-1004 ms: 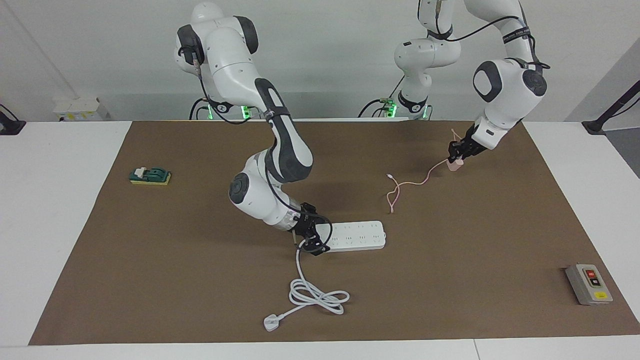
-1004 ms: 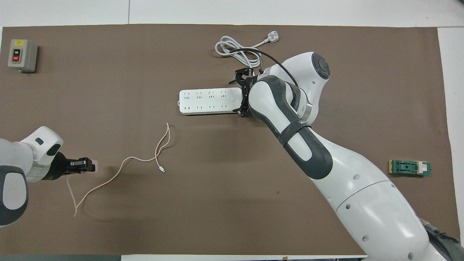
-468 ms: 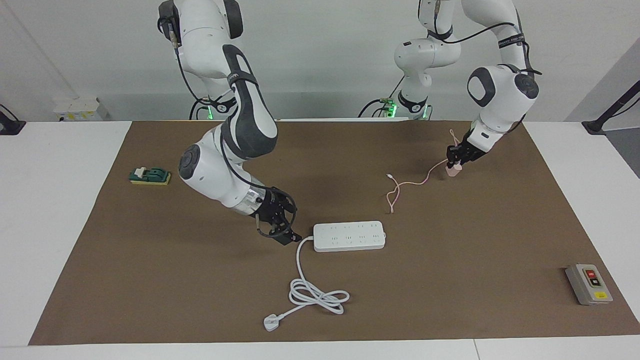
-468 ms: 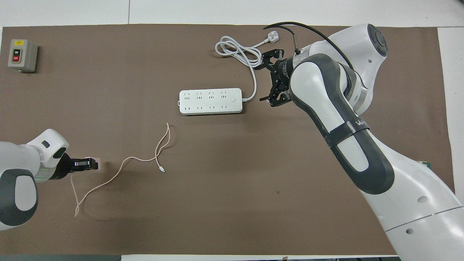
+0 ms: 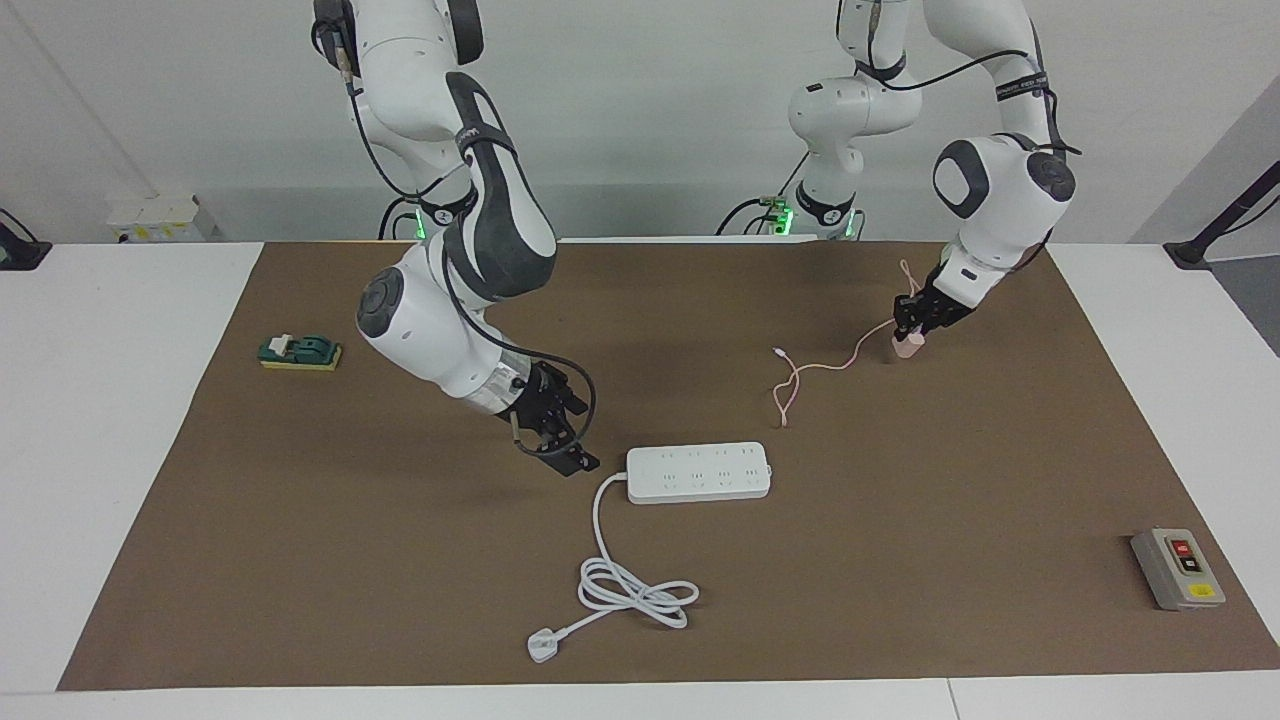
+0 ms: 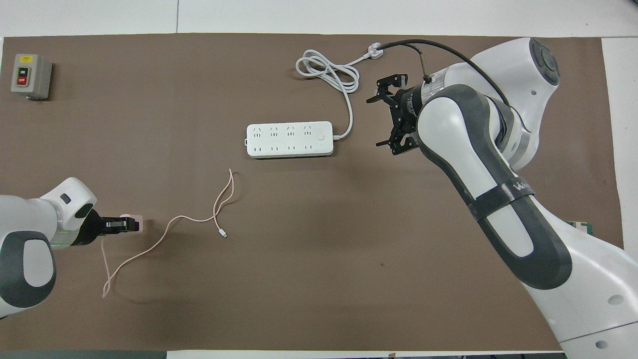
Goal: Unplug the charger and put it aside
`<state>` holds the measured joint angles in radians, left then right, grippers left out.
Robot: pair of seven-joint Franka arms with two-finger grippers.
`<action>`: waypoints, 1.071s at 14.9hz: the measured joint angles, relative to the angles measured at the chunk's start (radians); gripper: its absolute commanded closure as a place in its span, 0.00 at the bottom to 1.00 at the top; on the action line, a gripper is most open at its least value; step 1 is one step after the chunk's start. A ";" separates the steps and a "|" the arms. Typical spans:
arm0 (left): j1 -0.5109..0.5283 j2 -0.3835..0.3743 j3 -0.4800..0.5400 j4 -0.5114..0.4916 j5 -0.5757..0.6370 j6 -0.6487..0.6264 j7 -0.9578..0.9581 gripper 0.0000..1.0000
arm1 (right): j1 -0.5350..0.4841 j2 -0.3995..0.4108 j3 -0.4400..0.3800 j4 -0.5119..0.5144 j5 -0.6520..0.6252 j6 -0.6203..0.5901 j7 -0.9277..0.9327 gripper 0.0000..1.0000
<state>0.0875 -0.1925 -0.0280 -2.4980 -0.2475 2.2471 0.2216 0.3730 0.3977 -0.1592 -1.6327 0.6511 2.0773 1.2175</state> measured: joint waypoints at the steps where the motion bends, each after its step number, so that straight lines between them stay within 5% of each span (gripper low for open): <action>1: 0.003 0.000 0.002 -0.003 -0.019 0.003 0.023 1.00 | -0.013 -0.013 0.000 -0.010 -0.049 -0.017 -0.051 0.00; 7: 0.016 0.030 0.006 -0.014 -0.031 0.050 0.063 1.00 | -0.116 -0.106 -0.025 -0.023 -0.230 -0.196 -0.484 0.00; 9: 0.026 0.041 0.007 -0.015 -0.032 0.060 0.079 0.62 | -0.123 -0.135 -0.056 -0.025 -0.278 -0.233 -0.644 0.00; 11: 0.028 0.045 0.008 -0.015 -0.035 0.072 0.088 0.40 | -0.123 -0.166 -0.073 -0.026 -0.345 -0.256 -0.757 0.00; 14: 0.036 0.052 0.009 -0.016 -0.035 0.089 0.095 0.19 | -0.123 -0.218 -0.075 -0.027 -0.454 -0.282 -0.910 0.00; 16: 0.038 0.054 0.011 -0.016 -0.035 0.093 0.097 0.17 | -0.124 -0.259 -0.076 -0.031 -0.517 -0.312 -0.992 0.00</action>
<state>0.1251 -0.1385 -0.0174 -2.5142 -0.2825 2.3401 0.3185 0.2491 0.1392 -0.2347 -1.6636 0.1339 1.7651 0.2251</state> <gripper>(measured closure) 0.247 0.000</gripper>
